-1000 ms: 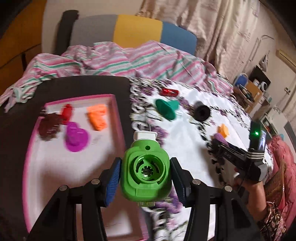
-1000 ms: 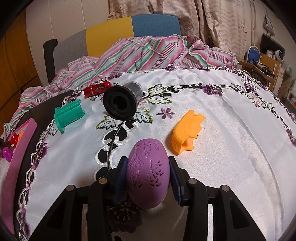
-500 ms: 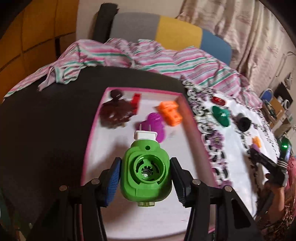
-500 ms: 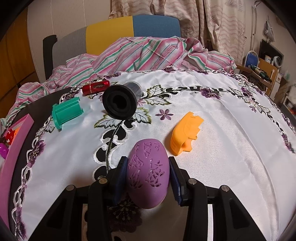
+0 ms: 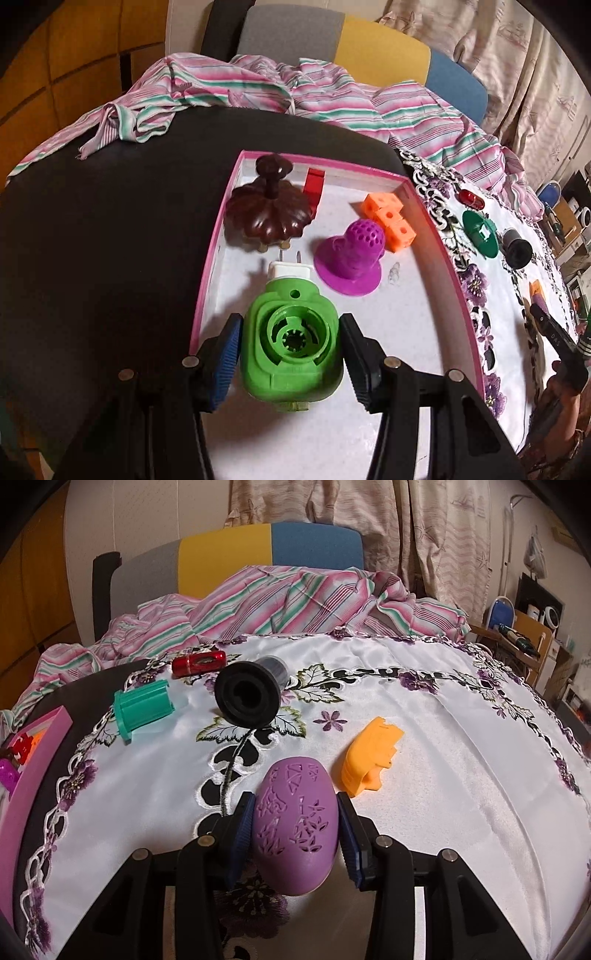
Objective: Organize rigid objects
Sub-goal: 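Carry the green device into the tray and open the left gripper while the right holds the oval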
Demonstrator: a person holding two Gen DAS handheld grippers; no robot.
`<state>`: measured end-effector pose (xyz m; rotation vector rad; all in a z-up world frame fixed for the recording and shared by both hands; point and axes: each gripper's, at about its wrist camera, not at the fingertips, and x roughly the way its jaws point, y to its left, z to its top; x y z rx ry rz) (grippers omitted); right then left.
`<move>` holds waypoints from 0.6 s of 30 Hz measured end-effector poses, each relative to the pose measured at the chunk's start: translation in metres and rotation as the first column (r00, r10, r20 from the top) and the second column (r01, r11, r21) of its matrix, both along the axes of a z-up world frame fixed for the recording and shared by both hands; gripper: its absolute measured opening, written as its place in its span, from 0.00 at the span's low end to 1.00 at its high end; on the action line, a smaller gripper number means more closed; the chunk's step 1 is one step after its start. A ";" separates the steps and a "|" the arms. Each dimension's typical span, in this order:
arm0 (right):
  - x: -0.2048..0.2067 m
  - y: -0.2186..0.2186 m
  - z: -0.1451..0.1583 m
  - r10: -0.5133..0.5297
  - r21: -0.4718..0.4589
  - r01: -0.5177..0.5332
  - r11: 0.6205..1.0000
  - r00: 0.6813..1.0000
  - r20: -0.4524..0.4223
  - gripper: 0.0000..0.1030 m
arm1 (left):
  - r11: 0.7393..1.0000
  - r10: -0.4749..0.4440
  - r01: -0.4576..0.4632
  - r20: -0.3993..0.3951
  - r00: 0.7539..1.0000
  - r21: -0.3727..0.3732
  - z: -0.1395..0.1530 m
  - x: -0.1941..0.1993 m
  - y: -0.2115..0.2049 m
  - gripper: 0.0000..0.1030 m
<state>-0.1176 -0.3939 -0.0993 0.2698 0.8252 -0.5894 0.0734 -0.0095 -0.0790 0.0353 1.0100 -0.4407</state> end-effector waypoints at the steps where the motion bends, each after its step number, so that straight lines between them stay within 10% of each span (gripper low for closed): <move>1: 0.000 0.000 0.000 -0.001 0.002 0.001 1.000 1.000 0.000 0.42 | 1.000 0.009 -0.009 -0.008 1.000 -0.002 -0.001 -0.001 0.002 0.51; 18: -0.009 0.004 0.012 0.008 0.010 -0.009 1.000 0.999 0.050 0.42 | 0.996 0.044 -0.040 0.048 0.998 -0.082 0.028 -0.032 0.024 0.51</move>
